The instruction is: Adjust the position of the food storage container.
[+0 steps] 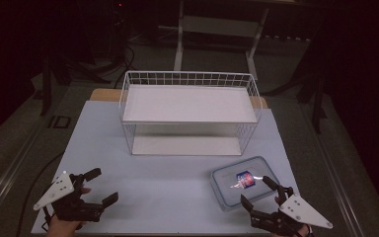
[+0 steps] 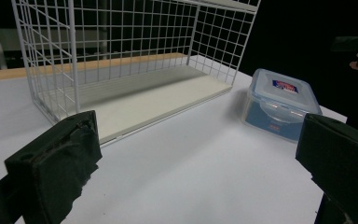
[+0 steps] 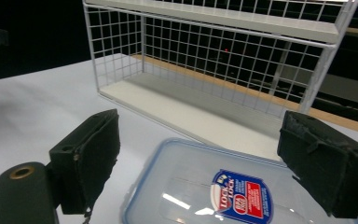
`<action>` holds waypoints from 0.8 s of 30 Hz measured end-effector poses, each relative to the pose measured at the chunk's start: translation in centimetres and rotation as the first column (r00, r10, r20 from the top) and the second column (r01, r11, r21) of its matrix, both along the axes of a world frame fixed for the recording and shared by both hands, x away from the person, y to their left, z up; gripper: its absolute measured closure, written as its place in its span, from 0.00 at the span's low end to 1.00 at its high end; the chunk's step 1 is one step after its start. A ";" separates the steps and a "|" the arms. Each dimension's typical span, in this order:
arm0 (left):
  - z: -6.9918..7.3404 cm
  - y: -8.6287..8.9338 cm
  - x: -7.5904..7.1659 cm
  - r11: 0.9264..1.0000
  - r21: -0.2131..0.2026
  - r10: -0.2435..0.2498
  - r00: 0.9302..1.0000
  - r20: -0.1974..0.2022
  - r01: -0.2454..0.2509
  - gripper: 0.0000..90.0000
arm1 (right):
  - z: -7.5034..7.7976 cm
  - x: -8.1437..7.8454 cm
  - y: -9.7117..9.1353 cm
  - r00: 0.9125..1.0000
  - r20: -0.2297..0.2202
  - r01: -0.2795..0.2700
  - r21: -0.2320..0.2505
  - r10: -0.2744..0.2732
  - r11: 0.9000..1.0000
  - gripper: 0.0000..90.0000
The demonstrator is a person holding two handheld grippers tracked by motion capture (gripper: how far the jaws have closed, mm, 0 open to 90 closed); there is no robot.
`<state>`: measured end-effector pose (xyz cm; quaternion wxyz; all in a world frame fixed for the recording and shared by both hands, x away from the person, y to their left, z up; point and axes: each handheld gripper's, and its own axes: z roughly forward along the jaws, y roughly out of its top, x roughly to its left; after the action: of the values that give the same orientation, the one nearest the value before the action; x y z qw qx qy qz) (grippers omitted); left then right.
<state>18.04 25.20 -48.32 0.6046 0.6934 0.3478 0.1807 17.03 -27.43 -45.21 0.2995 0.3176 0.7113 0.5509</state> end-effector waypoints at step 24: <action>-0.1 -0.1 0.1 1.000 0.002 -0.006 1.000 0.001 0.006 0.00 | 3.0 2.0 -1.4 0.996 -0.041 0.078 -0.032 -0.079 0.996 0.39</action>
<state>18.12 25.09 -48.38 0.6045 0.6950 0.3453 0.1796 19.02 -28.82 -42.23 0.3104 0.3523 0.7127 0.5211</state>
